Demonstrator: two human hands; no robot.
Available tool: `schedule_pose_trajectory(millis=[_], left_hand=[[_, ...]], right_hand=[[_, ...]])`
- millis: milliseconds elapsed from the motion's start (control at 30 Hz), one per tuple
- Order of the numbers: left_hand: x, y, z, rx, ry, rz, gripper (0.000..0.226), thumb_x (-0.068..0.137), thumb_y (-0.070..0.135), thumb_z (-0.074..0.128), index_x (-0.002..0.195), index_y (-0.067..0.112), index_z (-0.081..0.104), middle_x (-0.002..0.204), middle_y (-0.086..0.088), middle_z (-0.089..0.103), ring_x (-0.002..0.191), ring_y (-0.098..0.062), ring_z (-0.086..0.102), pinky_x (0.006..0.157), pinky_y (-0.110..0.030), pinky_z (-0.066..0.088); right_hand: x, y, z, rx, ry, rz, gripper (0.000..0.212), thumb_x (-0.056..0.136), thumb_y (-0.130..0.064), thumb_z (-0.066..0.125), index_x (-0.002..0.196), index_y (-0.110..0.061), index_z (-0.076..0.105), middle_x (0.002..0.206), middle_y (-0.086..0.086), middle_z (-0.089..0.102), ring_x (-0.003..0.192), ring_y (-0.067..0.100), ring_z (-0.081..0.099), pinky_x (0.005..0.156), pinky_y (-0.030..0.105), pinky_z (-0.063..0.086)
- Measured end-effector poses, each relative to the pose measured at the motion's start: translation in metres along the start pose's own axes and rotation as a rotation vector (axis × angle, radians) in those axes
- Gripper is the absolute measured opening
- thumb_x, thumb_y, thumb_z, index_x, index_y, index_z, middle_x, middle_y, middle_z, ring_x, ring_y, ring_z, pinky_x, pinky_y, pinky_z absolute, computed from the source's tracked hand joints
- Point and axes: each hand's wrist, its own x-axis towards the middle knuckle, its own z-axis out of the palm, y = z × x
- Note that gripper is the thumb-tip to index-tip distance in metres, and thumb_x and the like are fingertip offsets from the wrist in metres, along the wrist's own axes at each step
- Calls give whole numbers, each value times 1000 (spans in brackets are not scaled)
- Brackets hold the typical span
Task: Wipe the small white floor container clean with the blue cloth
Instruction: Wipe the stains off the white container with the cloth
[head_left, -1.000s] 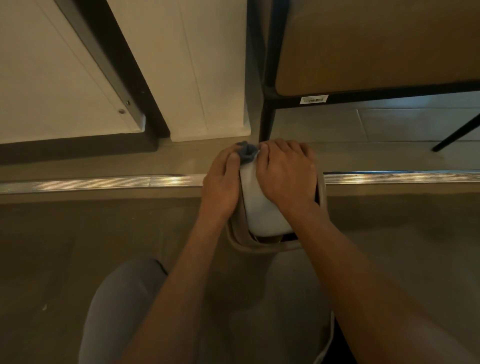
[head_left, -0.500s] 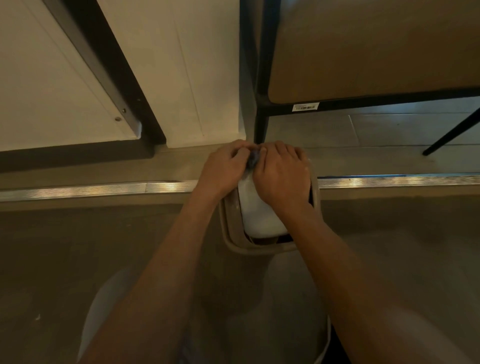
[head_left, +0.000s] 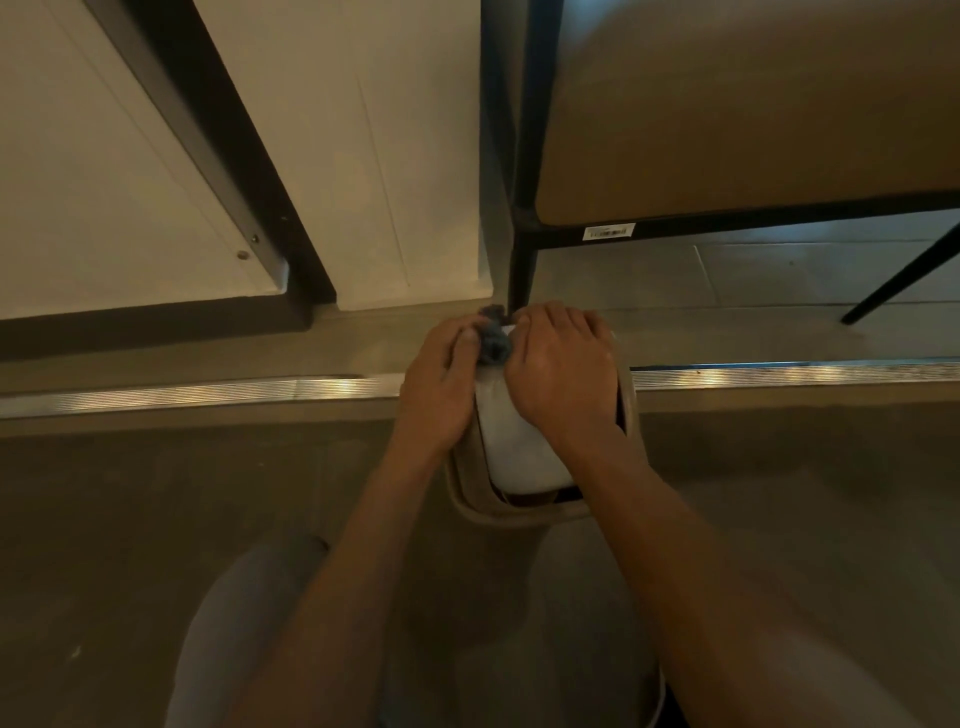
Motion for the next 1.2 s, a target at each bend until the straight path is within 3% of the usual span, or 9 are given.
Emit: schedule_pose_trajectory(millis=[133,233,367,533,667,800,900,1033,1200], left_hand=[[-63,-21,22,-23,155,89,34,105,41,34,136,36,49,160,13,29,135,20,28,105,-3,32],[-117,-29,45,65,242,70,38,105,47,32,141,58,37,164,28,10,144,13,20,108,-19,42],[-145,-38,60,142,315,27,42,105,52,26,145,63,28,165,29,6,154,-13,18,116,-54,37],[-89,-23,41,54,272,-55,50,102,61,22,151,56,22,165,15,22,147,-9,31,113,-44,41],[-22,-2,17,15,187,-149,40,109,45,30,144,39,47,136,11,53,127,-12,51,106,-35,42],[6,12,13,86,176,-203,37,108,40,31,126,32,62,119,4,65,111,-17,60,102,-45,49],[-29,2,24,3,246,-124,38,107,46,33,139,37,51,136,6,57,120,-10,54,100,-33,46],[-114,-20,55,133,313,-56,50,102,56,30,151,56,19,166,13,18,146,-15,33,108,-38,43],[-129,-28,67,152,347,-65,48,99,65,20,145,71,5,165,26,5,150,-3,16,106,-26,32]], right_hand=[[2,2,5,-31,-50,4,35,99,-38,38,113,-17,62,112,6,66,106,22,60,101,36,38],[2,-1,4,12,8,35,44,100,-35,25,108,-17,64,107,5,68,101,21,62,99,37,39],[0,0,2,15,38,21,45,99,-34,23,106,-17,65,104,6,68,98,22,63,99,38,41],[1,-1,2,15,32,28,45,98,-35,25,106,-16,65,105,6,69,98,22,63,97,38,42],[0,0,4,0,58,-7,45,97,-34,25,103,-15,65,102,8,69,96,24,63,95,39,42],[1,-2,2,31,72,25,46,97,-33,23,102,-17,65,100,5,69,94,21,63,94,37,41],[1,1,6,-19,30,-6,35,98,-34,33,107,-17,63,105,5,67,100,21,61,96,37,40],[2,2,7,-15,4,9,35,101,-36,32,110,-19,61,109,4,66,102,19,61,100,36,39],[0,2,3,5,31,-5,41,100,-35,29,110,-16,63,109,7,68,102,23,62,101,40,41]])
